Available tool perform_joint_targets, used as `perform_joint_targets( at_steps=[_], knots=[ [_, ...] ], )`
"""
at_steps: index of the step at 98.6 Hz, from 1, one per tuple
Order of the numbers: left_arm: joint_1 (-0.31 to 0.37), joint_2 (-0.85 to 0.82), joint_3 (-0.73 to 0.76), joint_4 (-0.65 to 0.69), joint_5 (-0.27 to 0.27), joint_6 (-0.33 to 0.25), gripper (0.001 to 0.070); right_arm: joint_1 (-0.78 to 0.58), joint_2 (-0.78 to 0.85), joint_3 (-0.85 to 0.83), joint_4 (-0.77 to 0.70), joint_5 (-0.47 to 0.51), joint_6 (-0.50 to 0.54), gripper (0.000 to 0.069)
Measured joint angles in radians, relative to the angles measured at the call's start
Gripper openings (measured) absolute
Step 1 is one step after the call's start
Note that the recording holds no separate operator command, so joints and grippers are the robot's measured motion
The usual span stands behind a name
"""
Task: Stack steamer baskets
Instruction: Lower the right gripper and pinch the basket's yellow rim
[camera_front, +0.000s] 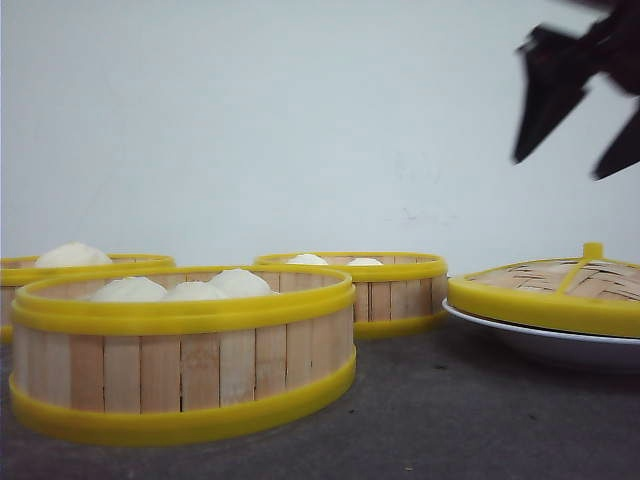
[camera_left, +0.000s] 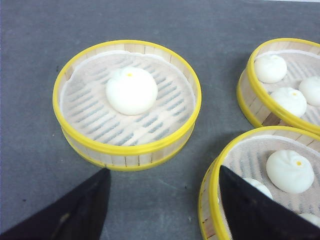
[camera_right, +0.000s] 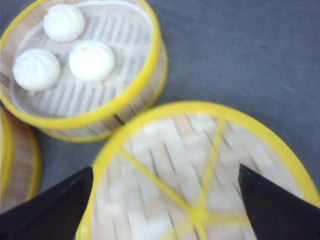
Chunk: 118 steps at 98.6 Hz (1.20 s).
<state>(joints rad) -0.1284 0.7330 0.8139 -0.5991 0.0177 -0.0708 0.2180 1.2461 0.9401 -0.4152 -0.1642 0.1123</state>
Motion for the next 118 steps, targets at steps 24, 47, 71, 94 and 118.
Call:
perform_joint_targets(
  at_steps=[24, 47, 71, 94, 118],
  knots=[
    [0.000, 0.000, 0.000, 0.000, 0.000, 0.000, 0.0415, 0.030, 0.320, 0.251, 0.008, 0.000, 0.000, 0.0554],
    [0.000, 0.000, 0.000, -0.001, 0.000, 0.000, 0.0415, 0.043, 0.624, 0.511, -0.077, 0.000, -0.005, 0.0554],
    [0.000, 0.000, 0.000, -0.002, 0.000, 0.000, 0.0415, 0.057, 0.812, 0.670, -0.144, 0.007, -0.007, 0.0488],
    [0.000, 0.000, 0.000, -0.002, 0.000, 0.000, 0.0415, 0.062, 0.834, 0.683, -0.112, 0.024, 0.009, 0.0116],
    [0.000, 0.000, 0.000, -0.003, 0.000, 0.000, 0.0415, 0.069, 0.835, 0.683, -0.065, 0.036, 0.076, 0.0028]
  ],
)
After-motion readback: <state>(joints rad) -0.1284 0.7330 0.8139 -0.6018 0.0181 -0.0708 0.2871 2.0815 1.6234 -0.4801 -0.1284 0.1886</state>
